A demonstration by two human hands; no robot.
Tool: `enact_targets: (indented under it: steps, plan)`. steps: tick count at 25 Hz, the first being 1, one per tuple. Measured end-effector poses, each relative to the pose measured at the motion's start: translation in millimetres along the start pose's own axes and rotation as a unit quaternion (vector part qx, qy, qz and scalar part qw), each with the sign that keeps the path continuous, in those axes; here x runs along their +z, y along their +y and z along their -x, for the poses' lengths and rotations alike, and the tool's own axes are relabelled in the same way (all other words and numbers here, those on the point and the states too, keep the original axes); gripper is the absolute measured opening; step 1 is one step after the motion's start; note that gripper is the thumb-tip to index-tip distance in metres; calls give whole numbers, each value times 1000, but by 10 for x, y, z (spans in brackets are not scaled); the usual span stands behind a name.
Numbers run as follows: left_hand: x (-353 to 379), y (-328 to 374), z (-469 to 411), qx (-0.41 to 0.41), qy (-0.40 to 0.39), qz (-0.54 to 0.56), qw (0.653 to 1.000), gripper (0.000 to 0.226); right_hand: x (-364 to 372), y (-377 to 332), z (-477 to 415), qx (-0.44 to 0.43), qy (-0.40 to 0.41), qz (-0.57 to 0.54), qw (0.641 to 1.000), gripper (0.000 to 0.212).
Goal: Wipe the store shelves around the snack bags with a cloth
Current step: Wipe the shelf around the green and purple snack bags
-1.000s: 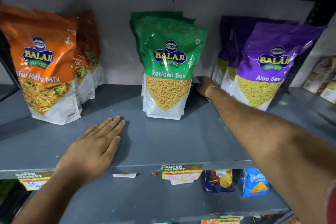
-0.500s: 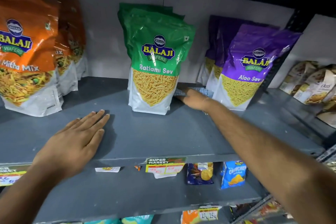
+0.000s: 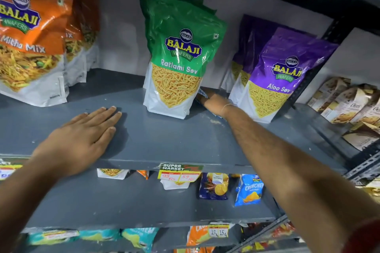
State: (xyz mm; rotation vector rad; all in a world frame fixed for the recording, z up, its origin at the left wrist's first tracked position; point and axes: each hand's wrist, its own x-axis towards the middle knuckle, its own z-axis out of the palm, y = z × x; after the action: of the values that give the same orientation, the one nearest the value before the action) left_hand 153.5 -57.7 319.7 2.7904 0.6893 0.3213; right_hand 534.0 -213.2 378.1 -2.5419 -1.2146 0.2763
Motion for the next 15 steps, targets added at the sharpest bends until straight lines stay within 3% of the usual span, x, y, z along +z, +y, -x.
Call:
enact_targets:
  steps: [2, 5, 10, 13, 15]
  plan:
    - [10, -22, -10, 4, -2, 2, 1000, 84, 76, 69, 105, -18, -9, 1, 1000, 42]
    - [36, -29, -19, 6, 4, -2, 1000, 84, 118, 163, 557, -87, -25, -16, 996, 62]
    - [33, -16, -27, -1, 6, -5, 1000, 79, 149, 302, 1278, -192, -60, -29, 979, 49]
    - [59, -55, -43, 2, 7, -5, 1000, 81, 128, 319, 1077, -77, -10, -91, 993, 47]
    - [62, -57, -39, 0, 7, -8, 1000, 82, 49, 271, 887, 8, 20, -76, 997, 55]
